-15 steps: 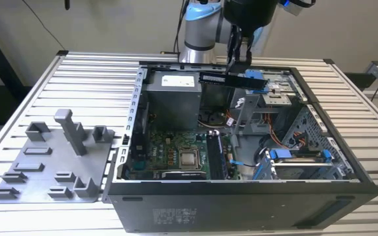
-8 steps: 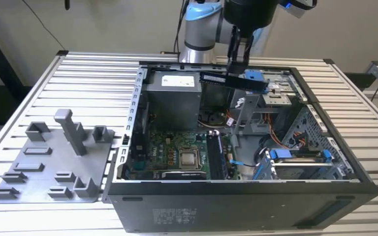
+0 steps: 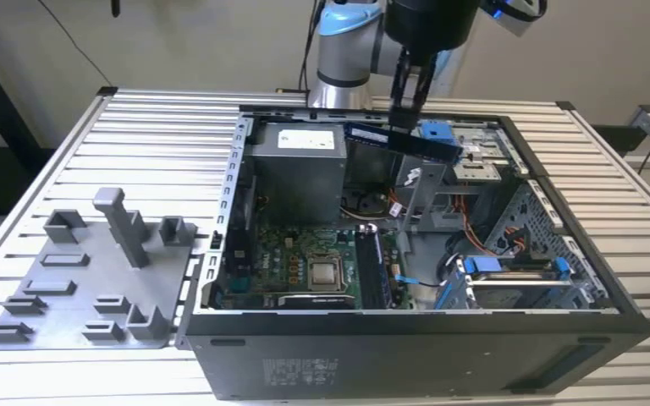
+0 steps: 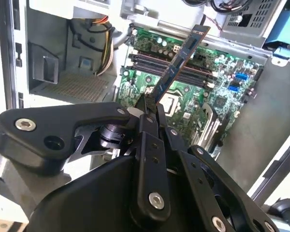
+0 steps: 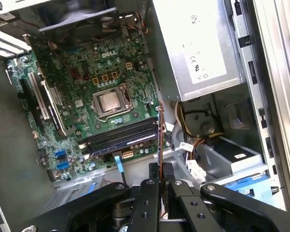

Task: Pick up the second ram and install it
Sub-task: 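Insert the second ram into the second slot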

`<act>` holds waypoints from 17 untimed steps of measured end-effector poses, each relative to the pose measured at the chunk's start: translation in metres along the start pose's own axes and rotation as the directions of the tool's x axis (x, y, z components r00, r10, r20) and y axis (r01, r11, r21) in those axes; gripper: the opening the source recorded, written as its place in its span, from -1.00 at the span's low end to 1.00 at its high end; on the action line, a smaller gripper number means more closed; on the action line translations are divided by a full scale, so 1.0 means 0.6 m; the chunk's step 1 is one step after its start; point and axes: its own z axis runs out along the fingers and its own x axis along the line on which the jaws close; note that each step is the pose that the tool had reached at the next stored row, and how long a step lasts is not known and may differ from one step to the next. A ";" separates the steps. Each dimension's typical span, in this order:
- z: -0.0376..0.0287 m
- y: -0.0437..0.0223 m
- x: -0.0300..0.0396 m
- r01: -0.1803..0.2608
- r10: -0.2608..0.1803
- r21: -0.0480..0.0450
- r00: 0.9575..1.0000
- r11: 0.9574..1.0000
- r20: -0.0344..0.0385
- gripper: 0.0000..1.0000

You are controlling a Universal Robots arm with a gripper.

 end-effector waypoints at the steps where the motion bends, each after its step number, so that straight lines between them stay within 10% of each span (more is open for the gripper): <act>1: 0.000 0.000 0.000 -0.012 0.012 0.001 1.000 1.000 0.000 -0.73; 9: 0.002 -0.001 0.002 -0.107 0.107 0.007 0.994 0.994 0.000 -0.73; 17: 0.003 -0.001 0.003 -0.201 0.201 0.013 0.980 0.979 0.000 -0.73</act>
